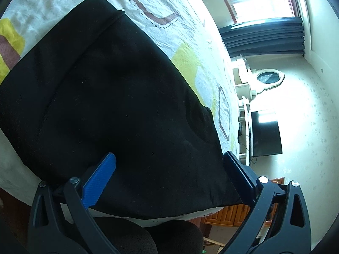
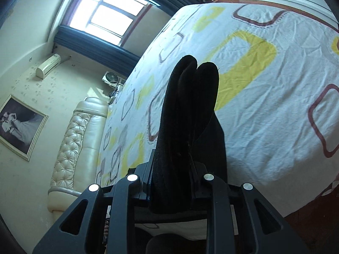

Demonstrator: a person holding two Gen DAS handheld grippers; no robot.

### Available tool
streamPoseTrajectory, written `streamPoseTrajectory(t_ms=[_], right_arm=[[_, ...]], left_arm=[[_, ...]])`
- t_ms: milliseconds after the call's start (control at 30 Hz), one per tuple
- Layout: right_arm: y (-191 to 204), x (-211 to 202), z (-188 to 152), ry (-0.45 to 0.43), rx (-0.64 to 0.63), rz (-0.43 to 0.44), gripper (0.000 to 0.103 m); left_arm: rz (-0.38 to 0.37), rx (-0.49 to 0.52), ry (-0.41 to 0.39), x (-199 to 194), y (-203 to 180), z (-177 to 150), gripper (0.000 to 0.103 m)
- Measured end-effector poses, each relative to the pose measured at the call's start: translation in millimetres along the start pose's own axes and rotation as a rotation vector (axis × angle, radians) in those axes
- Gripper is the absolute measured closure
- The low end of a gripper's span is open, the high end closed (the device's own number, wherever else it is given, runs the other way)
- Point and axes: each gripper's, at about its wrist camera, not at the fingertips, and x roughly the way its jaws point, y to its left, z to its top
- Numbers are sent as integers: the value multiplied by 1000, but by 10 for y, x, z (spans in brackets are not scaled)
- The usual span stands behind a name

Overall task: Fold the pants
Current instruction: 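Lift the hems and fold them toward the waistband with the right gripper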

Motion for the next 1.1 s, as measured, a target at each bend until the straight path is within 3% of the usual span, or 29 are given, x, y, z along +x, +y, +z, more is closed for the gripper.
streamPoseTrajectory(t_ms=[233, 500, 800, 967, 1100], right_arm=[[938, 474, -228, 57, -147, 31, 78], [1574, 1328, -754, 183, -287, -36, 78], [1838, 2262, -1515, 320, -500, -282, 78], [1874, 2593, -1837, 337, -664, -461, 78], [1896, 2800, -2043, 366, -701, -482, 78]], left_arm=[[84, 94, 1, 56, -107, -27, 2], [132, 141, -3, 85, -164, -50, 2], [111, 106, -2, 54, -66, -43, 2], [111, 105, -2, 39, -47, -42, 2], [109, 102, -1, 29, -47, -44, 2]])
